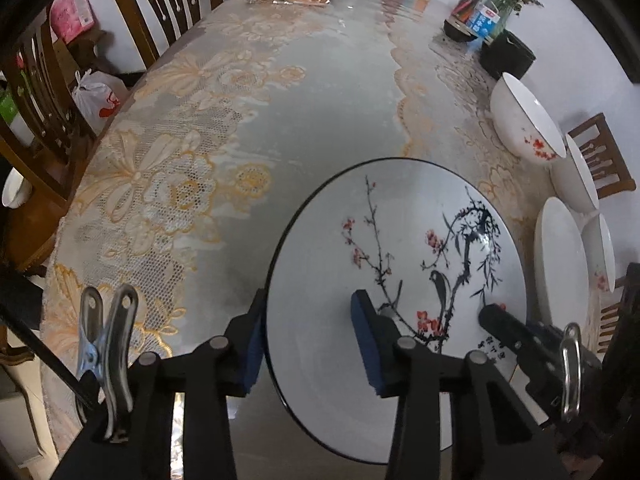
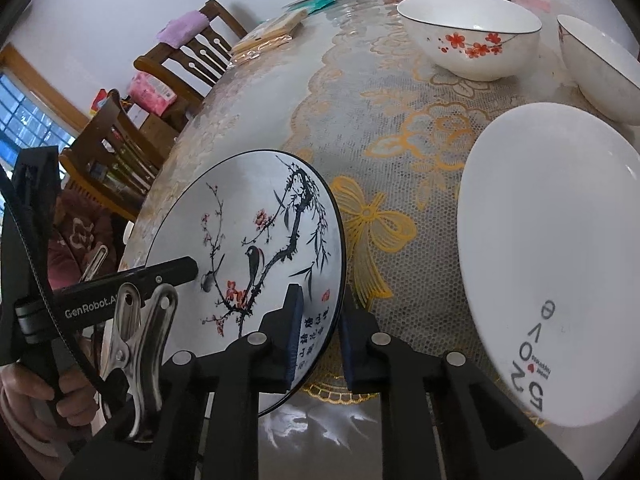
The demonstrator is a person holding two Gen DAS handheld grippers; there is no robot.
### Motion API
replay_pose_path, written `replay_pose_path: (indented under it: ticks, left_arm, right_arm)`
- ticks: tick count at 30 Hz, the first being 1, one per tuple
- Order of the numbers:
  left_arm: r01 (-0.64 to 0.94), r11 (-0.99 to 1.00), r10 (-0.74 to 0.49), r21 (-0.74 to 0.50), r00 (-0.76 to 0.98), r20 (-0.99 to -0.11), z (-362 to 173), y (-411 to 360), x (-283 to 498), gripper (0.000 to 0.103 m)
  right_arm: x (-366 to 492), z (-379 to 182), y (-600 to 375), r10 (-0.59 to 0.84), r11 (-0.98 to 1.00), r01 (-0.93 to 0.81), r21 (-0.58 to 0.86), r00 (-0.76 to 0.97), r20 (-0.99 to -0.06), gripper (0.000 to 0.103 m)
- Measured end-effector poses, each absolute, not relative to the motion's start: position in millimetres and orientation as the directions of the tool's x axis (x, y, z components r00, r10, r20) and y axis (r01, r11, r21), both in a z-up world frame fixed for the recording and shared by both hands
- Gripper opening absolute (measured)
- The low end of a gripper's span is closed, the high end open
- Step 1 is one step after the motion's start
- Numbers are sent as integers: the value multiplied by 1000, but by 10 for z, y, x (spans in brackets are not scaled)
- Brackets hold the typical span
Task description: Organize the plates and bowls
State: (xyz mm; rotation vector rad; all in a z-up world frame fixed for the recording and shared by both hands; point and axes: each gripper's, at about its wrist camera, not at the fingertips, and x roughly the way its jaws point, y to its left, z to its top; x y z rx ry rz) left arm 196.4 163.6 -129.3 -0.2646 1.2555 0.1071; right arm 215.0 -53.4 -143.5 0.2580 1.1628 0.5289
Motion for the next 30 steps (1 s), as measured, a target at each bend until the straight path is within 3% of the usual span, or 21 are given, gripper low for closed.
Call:
replay_pose_path:
  ticks: [30]
  left_arm:
    - [-155,974,-98,-168,378,-920,-809,1631,1149,38]
  right_arm:
    - [1261,-1029,-577,510,860,-187,475,366,-778,19]
